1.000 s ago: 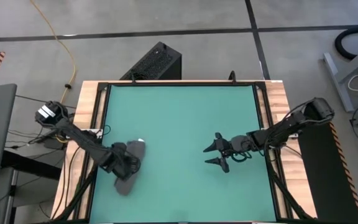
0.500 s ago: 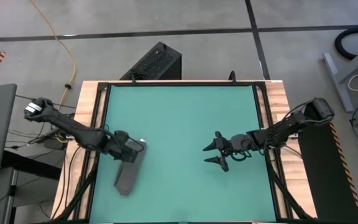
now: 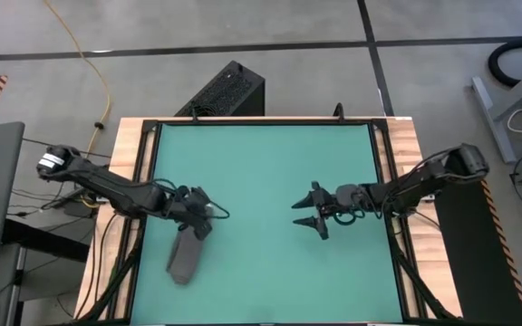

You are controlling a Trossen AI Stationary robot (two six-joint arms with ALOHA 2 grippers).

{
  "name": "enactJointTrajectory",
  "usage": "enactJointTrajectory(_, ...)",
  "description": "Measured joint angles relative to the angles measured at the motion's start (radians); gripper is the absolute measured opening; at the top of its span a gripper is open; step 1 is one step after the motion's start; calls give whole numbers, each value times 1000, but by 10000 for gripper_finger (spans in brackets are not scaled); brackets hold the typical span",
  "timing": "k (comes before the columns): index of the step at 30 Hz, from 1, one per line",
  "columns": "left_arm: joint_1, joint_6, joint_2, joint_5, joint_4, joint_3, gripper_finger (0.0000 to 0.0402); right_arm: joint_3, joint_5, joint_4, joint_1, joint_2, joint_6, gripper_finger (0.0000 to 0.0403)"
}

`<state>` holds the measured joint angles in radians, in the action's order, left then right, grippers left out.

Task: Roll towel into tight, uniform cylinder
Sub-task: Return to Home Position

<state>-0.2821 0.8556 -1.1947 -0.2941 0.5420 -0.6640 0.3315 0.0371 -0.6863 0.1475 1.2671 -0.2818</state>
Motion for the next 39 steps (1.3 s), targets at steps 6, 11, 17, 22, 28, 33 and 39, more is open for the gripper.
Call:
enactJointTrajectory(6, 0, -44, -37, -24, 27, 0, 16, 23, -64, 6, -70, -10, 33, 273)
enactJointTrajectory(11, -4, 62, -34, -29, 81, 43, 4, 39, -131, 6, -129, -10, 48, 273)
enactJointTrajectory(17, -54, 143, -6, -53, 44, 84, 0, 69, -215, 24, -203, -10, 81, 273)
enactJointTrajectory(22, -58, 57, 94, -85, 55, 31, 0, 143, -316, 124, -269, -10, 104, 273)
enactJointTrajectory(28, -38, -305, 225, -291, -157, 1, 0, 295, -354, 333, -301, -9, 199, 273)
enactJointTrajectory(33, 111, -749, 255, -91, -598, 95, 0, 373, -353, 527, -301, -57, 290, 270)
enactJointTrajectory(39, 356, -827, 270, 329, -1063, 364, 0, 236, -294, 468, -362, -263, 270, 219)
